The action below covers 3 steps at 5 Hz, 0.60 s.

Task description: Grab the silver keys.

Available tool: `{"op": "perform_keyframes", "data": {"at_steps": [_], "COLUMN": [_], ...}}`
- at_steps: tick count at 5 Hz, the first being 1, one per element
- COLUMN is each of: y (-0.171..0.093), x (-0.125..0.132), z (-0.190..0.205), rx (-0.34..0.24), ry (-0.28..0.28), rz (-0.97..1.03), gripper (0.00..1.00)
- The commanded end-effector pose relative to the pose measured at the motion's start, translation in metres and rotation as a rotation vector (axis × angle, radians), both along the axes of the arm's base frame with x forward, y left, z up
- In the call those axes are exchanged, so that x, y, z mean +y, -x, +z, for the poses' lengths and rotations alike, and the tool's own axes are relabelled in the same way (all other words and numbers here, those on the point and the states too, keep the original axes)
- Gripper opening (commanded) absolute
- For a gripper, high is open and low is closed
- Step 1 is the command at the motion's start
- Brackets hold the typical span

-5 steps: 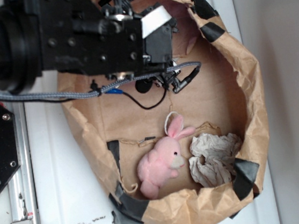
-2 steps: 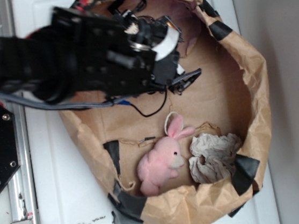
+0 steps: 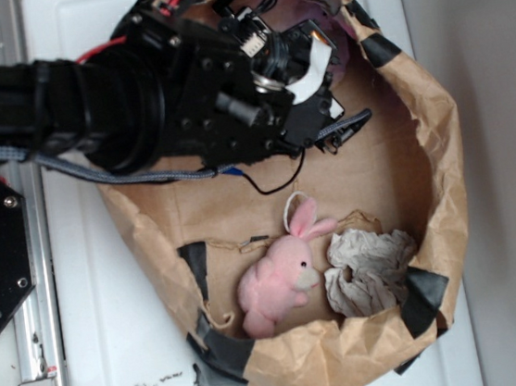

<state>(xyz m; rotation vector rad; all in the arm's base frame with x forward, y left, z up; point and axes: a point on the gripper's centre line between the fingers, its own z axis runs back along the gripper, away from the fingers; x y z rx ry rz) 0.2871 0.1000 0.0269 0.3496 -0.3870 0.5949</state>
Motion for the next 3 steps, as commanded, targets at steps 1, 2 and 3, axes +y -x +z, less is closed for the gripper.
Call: {"op": "perform_keyframes", "data": {"at_steps": [1,2,3], "y": [0.0,0.009,0.017], "x": [0.013,0.023,0.03], "z": [0.006,0.002,0.0], "rx": [0.002,0.042,0.106], "ry": [-0.01,-0.033,-0.045], "rz": [0.005,0.013,-0.016], "gripper": [1.0,1.0,1.0]}}
